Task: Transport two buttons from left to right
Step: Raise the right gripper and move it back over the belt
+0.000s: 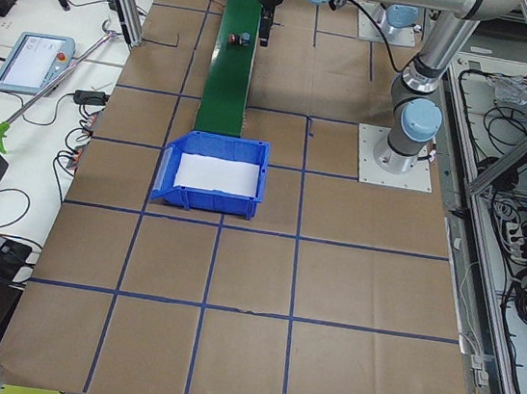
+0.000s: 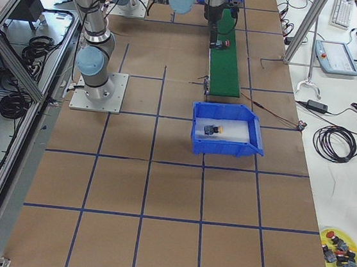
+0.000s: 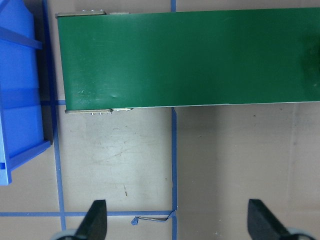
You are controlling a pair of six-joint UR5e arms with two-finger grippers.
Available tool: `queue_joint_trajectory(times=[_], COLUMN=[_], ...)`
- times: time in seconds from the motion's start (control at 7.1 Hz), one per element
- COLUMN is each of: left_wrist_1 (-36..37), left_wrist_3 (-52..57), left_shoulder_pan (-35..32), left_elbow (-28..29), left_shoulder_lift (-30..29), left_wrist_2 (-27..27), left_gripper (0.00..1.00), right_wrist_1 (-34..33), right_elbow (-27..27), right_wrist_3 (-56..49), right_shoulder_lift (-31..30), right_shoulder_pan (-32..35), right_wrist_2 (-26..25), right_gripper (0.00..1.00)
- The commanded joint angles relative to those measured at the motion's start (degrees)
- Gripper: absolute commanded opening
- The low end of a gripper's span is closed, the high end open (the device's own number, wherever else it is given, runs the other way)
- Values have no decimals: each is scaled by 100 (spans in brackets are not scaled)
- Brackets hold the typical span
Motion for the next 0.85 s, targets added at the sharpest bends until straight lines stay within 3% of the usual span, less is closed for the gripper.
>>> queue_joint_trajectory(times=[0.0, 0.7], left_wrist_1=[0, 0], left_wrist_3=[0, 0], left_shoulder_pan=[0, 0], left_elbow=[-3, -12], left_shoulder_lift=[9, 9], left_wrist_2=[0, 0], left_gripper=[100, 100], right_wrist_1=[-50, -32], right_elbow=[116, 72], right_wrist_3=[17, 17], right_shoulder_lift=[14, 172], right_shoulder_pan=[13, 4], right_wrist_2=[-81, -239], right_gripper=[99, 99])
